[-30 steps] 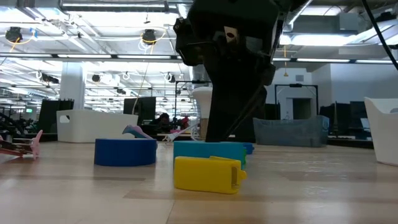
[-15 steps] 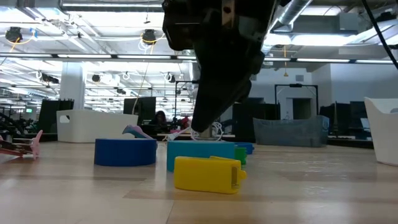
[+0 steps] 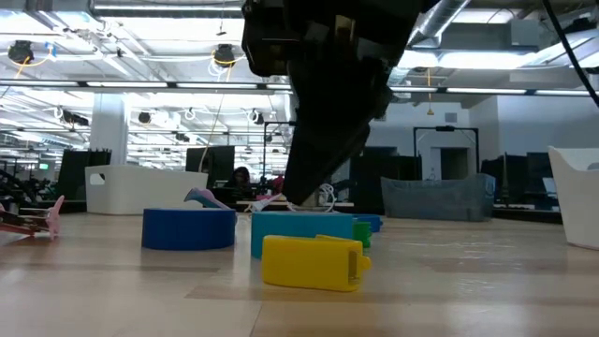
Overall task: Pick and place Stapler, Stapler remover, tape
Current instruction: Put the light blue tape into the bottom white bin
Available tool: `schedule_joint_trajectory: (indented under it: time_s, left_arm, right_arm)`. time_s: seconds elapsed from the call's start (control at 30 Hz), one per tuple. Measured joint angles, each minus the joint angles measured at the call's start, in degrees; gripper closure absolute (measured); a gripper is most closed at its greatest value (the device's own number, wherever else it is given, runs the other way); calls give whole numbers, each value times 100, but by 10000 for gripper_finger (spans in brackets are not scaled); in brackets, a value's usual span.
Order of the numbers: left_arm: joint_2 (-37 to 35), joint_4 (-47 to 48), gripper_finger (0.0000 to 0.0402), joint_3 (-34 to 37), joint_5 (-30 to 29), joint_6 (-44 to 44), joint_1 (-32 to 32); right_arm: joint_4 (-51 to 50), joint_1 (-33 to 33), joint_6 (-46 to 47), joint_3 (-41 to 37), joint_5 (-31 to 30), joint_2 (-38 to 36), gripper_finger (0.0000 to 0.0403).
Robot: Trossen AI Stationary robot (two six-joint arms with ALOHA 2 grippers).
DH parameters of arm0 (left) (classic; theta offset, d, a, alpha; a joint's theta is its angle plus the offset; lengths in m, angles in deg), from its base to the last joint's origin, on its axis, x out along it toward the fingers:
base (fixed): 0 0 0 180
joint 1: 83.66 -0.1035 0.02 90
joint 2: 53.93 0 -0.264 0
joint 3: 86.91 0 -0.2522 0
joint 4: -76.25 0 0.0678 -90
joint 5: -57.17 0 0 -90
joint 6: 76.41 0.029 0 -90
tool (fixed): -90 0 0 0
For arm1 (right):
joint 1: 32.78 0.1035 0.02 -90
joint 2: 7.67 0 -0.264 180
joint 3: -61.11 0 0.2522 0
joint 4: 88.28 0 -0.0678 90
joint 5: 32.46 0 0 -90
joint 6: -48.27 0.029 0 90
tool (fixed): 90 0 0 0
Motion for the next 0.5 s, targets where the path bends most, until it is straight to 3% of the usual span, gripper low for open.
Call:
schedule_joint_trajectory:
  time_s: [0.23, 0.5]
  left_arm:
    - [0, 2, 399, 0, 0, -1, 0]
    - [0, 2, 399, 0, 0, 1, 0]
  right_arm:
    - [-12, -4, -46, 0, -4, -2, 254]
    - [-263, -102, -155, 4, -349, -9, 243]
